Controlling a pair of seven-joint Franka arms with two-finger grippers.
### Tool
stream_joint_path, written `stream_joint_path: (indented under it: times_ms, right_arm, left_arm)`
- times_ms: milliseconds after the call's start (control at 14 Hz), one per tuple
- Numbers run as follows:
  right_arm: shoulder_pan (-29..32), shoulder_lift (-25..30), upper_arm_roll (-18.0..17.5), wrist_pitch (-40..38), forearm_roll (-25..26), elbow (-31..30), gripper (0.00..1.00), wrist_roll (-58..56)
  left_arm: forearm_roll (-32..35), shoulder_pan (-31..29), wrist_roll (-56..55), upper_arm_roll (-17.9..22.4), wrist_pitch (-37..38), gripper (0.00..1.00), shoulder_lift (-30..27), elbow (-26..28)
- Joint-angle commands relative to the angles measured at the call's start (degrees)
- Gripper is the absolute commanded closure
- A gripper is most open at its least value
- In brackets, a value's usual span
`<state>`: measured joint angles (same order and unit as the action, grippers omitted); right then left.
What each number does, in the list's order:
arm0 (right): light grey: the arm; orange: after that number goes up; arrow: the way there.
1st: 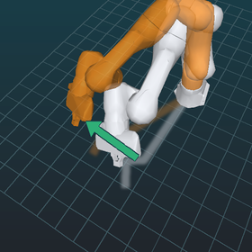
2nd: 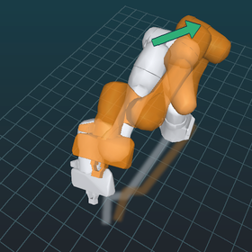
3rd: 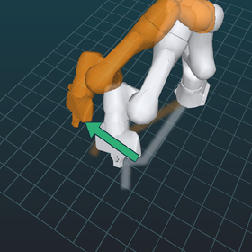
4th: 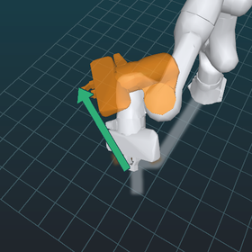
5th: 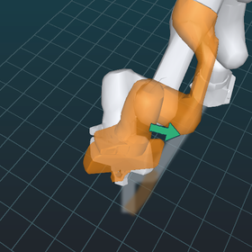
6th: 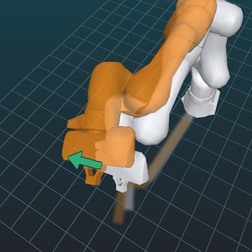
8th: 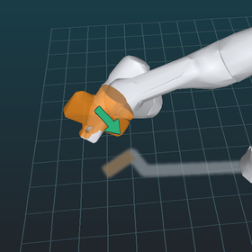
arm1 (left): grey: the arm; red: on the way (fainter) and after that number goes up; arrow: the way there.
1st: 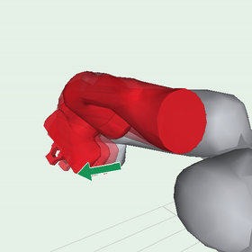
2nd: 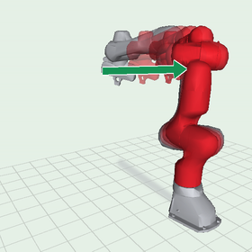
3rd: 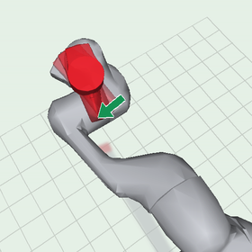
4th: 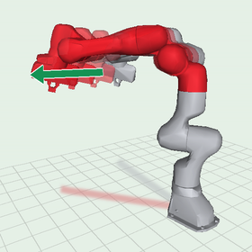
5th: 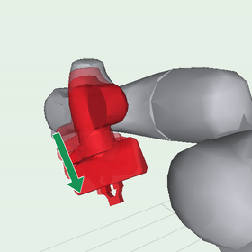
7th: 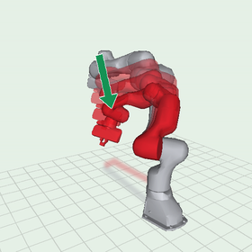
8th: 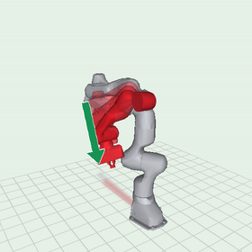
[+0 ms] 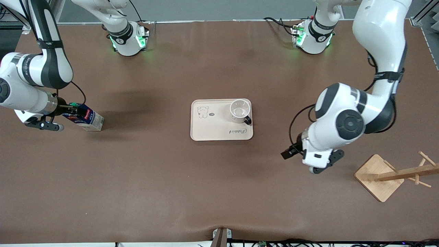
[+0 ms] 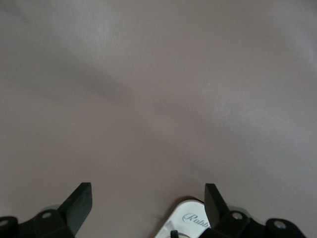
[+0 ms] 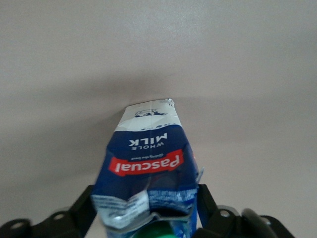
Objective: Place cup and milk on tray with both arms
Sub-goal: 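Release the mug and raise the left gripper while the right gripper grasps the milk, then carry the milk carton with the right gripper over the tray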
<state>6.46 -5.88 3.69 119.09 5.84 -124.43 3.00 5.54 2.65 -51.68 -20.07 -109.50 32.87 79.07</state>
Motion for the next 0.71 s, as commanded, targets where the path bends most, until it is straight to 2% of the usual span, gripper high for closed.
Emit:
stream_joint_path:
  times_ms: [0, 71, 429, 643]
  right_arm:
    - [1.01, 3.69, -0.70, -1.31, 0.75, -0.65, 1.00, -0.62]
    - [0.58, 3.69, -0.79, -2.71, 0.66, 0.67, 1.00, -0.54]
    - [-6.70, 2.54, -1.05, -23.26, -0.91, 14.81, 1.00, 2.01]
    - [-10.58, 2.46, -1.05, -25.75, -9.17, 16.59, 1.00, 2.80]
  left_arm:
    - [1.75, -1.76, 4.12, 0.03, 2.17, 0.00, -4.56, 0.65]
    - [2.45, -2.73, 6.40, -0.06, 3.75, 0.00, -5.96, 0.65]
    - [2.45, -7.65, 19.23, -0.06, 9.64, 0.00, -12.12, 0.82]
    - [2.54, -9.06, 23.28, 0.03, 12.11, 0.00, -15.55, 0.73]
